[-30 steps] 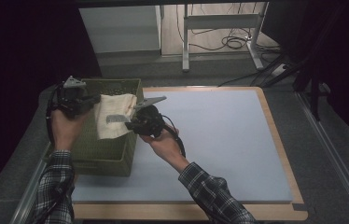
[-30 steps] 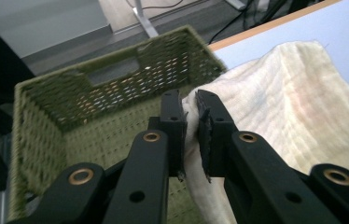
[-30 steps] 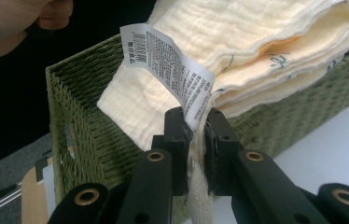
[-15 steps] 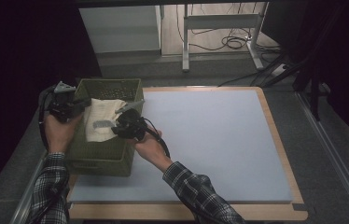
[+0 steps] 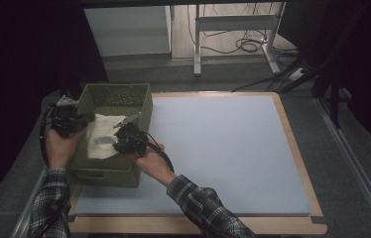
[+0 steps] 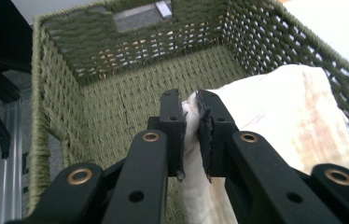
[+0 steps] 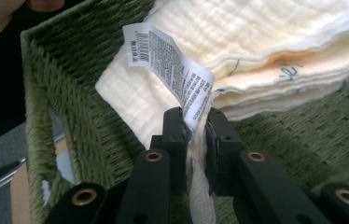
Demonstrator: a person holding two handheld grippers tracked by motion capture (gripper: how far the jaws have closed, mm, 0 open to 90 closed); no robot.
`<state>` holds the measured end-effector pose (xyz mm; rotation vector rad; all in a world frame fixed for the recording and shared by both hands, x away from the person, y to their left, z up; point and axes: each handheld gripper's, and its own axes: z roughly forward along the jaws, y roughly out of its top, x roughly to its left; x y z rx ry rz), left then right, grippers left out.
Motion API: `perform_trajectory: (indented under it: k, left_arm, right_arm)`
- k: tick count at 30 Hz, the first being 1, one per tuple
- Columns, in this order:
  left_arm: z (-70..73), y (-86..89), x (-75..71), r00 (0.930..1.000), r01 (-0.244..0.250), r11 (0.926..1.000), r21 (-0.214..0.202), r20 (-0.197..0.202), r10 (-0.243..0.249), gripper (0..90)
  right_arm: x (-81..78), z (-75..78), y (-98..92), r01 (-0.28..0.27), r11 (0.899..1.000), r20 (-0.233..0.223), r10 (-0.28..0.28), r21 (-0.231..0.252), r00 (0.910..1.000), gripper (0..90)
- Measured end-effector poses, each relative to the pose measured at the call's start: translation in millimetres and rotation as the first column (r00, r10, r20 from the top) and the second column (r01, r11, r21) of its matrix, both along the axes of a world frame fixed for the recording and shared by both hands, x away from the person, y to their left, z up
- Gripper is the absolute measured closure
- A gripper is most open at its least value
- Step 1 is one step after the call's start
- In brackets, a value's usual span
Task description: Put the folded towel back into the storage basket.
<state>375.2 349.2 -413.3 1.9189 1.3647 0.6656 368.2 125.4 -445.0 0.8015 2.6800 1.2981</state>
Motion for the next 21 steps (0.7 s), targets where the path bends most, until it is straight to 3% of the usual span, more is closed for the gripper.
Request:
perform_trajectory:
  k: [16,20,21]
  left_arm:
    - [-22.6,-8.1,7.0,0.9962,0.021,0.9990,0.040,-0.086,-0.018,80.3]
    - [-27.2,-9.4,9.5,0.9946,0.013,0.9991,0.040,-0.103,-0.009,76.4]
    - [-27.7,-9.4,9.7,0.9953,0.005,0.9993,0.038,-0.097,-0.001,70.0]
  right_arm:
    - [-6.2,-9.5,7.3,0.019,0.998,-0.049,-0.022,-0.062,0.9986,78.4]
    - [-5.5,-9.3,8.9,0.014,0.996,-0.041,-0.018,-0.087,0.9990,66.8]
    - [-4.2,-9.5,7.9,0.012,0.997,-0.050,-0.016,-0.079,0.9986,65.2]
